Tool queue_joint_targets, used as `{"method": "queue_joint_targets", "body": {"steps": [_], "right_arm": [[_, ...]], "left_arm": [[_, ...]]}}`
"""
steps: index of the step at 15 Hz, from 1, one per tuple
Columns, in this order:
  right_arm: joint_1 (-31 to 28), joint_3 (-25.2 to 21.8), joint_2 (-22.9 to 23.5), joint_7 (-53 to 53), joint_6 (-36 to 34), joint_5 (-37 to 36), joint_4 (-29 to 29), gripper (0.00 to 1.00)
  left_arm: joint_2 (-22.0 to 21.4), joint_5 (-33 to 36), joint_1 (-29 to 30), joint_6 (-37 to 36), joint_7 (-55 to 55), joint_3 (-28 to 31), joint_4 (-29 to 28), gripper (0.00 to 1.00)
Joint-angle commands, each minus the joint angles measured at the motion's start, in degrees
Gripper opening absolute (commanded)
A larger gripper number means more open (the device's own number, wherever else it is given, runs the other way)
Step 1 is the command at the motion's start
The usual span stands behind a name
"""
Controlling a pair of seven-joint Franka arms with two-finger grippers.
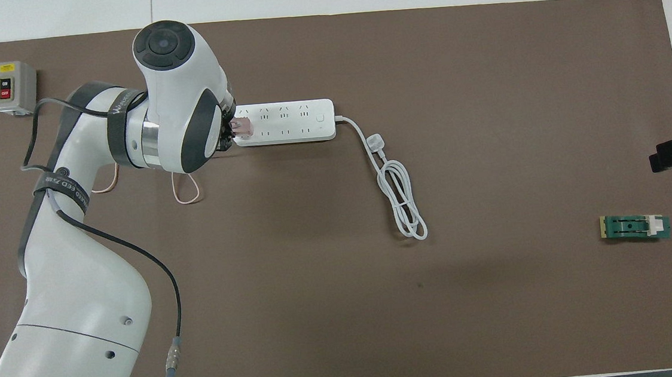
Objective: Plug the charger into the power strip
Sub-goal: 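Push the charger prongs into the socket with the left gripper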
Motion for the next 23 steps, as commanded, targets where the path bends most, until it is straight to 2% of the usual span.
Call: {"method": "queue_joint_targets", "body": {"steps": [1, 17, 23], "right_arm": [[-1.42, 0.77, -0.63, -1.09, -0.67, 0.41, -0.32, 1.00], [-1.42, 0.77, -0.54, -1.09, -0.67, 0.41, -0.32, 1.00], [-1.42, 0.77, -0.54, -1.09, -0.67, 0.41, -0.32, 1.00]], "left_arm": [[-1.61, 1.13, -1.11, 0.82, 1.14, 0.71, -3.92, 0.00], [-1.97, 1.13, -1.63, 1.00, 1.23, 0.63, -4.45, 0.00], [-1.70, 1.13, -1.63, 4.68, 1.40, 0.71, -7.08, 0.00]]}}
